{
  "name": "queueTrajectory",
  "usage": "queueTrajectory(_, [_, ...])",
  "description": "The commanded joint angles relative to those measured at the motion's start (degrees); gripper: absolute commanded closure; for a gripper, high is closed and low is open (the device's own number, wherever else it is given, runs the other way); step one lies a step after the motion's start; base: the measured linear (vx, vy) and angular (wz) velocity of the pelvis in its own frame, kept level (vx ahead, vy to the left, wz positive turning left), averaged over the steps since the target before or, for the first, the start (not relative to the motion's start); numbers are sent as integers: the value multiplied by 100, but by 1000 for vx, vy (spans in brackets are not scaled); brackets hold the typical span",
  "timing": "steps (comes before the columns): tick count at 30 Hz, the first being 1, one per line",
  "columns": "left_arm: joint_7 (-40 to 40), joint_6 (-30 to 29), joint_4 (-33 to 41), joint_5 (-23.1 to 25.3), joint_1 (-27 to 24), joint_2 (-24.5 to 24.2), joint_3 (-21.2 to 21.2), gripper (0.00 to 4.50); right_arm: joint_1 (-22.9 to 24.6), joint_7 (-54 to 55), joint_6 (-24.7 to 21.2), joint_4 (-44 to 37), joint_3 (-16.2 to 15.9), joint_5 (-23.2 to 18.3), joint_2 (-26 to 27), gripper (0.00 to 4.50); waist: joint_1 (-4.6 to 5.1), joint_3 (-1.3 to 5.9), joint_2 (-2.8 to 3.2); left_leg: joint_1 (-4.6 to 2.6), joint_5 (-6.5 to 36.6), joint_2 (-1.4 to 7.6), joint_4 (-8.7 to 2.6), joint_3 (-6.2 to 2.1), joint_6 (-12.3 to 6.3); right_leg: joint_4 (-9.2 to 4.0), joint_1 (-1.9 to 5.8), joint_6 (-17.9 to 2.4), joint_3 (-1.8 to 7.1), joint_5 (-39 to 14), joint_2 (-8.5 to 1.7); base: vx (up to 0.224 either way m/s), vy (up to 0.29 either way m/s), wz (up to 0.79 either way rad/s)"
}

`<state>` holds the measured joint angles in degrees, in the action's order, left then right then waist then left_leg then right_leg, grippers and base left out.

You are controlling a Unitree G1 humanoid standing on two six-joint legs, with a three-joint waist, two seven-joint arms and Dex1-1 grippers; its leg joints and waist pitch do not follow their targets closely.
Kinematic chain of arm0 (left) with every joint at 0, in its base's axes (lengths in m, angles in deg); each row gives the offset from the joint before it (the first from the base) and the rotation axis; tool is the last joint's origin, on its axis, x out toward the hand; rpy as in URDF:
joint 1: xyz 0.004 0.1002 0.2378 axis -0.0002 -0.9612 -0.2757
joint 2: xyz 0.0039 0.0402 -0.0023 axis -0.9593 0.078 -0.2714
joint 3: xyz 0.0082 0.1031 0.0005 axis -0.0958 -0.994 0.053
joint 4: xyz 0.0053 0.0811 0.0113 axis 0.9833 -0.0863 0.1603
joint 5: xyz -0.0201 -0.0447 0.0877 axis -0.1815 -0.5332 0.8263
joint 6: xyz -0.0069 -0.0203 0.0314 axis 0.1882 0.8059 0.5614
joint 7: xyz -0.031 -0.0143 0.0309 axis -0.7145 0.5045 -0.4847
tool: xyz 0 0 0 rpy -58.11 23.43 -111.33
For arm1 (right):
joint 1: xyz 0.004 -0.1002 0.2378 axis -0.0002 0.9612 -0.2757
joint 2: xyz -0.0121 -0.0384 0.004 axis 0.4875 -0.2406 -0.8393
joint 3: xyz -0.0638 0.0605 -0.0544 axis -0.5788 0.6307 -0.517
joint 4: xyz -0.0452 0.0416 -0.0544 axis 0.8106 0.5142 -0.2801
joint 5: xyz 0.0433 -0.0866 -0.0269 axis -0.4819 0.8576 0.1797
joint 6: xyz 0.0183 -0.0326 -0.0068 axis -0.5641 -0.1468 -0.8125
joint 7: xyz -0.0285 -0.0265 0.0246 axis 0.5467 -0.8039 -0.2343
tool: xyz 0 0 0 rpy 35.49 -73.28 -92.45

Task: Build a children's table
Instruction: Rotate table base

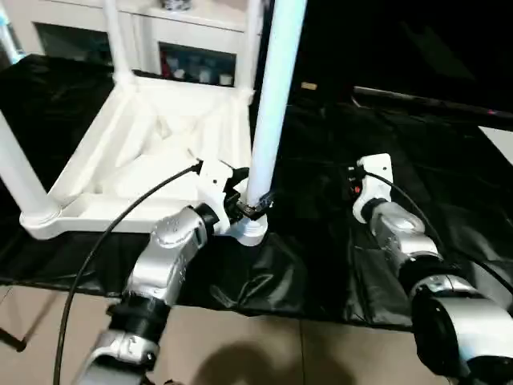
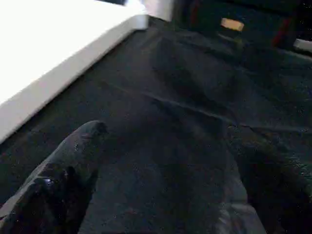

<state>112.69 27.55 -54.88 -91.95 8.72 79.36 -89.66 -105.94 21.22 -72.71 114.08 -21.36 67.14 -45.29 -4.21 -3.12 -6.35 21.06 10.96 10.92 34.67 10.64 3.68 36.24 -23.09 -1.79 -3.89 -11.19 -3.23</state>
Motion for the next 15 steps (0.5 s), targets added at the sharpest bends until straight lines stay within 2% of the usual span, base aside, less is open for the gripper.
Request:
queueTrajectory(1, [13,-191,404,31,-157,-88,-152,0,189,-229,-10,-372,-69,-80,-78,15,-29,399,139,-76,565,304,-372,-86,-253,-339,309,-1308,310,-85,-504,0,0,0])
queueTrajectory(2, [3,-207,438,37,-181,-103,-157,0,208,-251,-14,-405,-77,-83,-75,15,-29,398,121,-75,566,308,-368,-85,-262,-324,312,-1320,312,-27,-503,0,0,0])
queueTrajectory(3, [-139,-388,823,74,-427,-257,-109,0,414,-337,-69,-772,-157,-93,-42,15,-37,393,199,-83,586,311,-373,-86,-273,-317,318,-1356,321,71,-504,0,0,0])
queueTrajectory(5, [-225,-447,1053,66,-582,-326,-30,0,539,-337,-126,-1001,-187,-110,-17,15,-31,384,164,-77,630,309,-382,-79,-272,-338,327,-1339,322,13,-500,0,0,0])
queueTrajectory(6, [-345,-542,1502,83,-882,-442,104,0,780,-283,-259,-1464,-210,-143,28,15,-35,384,209,-85,652,305,-384,-84,-254,-332,327,-1335,323,-23,-496,0,0,0])
queueTrajectory(7, [-361,-565,1654,82,-988,-473,139,0,867,-254,-311,-1631,-210,-157,46,15,-20,367,188,-78,722,314,-396,-80,-226,-360,324,-1290,328,-143,-491,0,0,0])
queueTrajectory(8, [-405,-579,2020,125,-1255,-550,216,0,1106,-205,-435,-2074,-227,-175,91,15,-29,352,203,-97,871,309,-409,-78,-186,-394,308,-1227,328,-394,-480,0,0,0])
queueTrajectory(9, [-426,-574,2146,146,-1350,-575,242,0,1198,-194,-478,-2240,-240,-178,105,15,-29,338,247,-88,971,320,-425,-89,-138,-402,309,-1184,332,-520,-490,0,0,0])
queueTrajectory(10, [-462,-571,2503,146,-1640,-648,322,0,1491,-170,-617,-2756,-301,-177,151,15,-18,317,258,-99,1137,320,-448,-96,-63,-445,292,-1065,330,-795,-469,0,0,0])
queueTrajectory(11, [-478,-597,2623,135,-1735,-676,345,0,1596,-175,-690,-2948,-324,-171,168,15,-15,315,304,-106,1276,324,-459,-103,-4,-458,276,-992,335,-950,-471,0,0,0])
queueTrajectory(12, [-501,-587,2703,136,-1815,-688,376,0,1680,-170,-739,-3091,-356,-150,178,15,0,308,280,-112,1345,318,-470,-98,12,-489,265,-945,331,-1051,-451,0,0,0])
queueTrajectory(13, [-517,-575,2752,137,-1868,-693,398,0,1733,-165,-767,-3180,-379,-134,184,15,10,293,268,-123,1539,293,-470,-95,39,-525,233,-862,335,-1415,-444,0,0,0])
queueTrajectory(14, [-755,-809,2980,162,-2109,-722,512,0,1978,-86,-1039,-3631,-463,-82,218,15,-2,289,325,-133,1572,293,-471,-101,70,-522,226,-839,341,-1476,-442,0,0,0])
queueTrajectory(15, [-851,-892,3026,199,-2166,-726,545,0,2039,-57,-1140,-3747,-483,-71,226,15,5,283,305,-121,1597,307,-475,-97,83,-528,230,-811,349,-1467,-438,0,0,0])
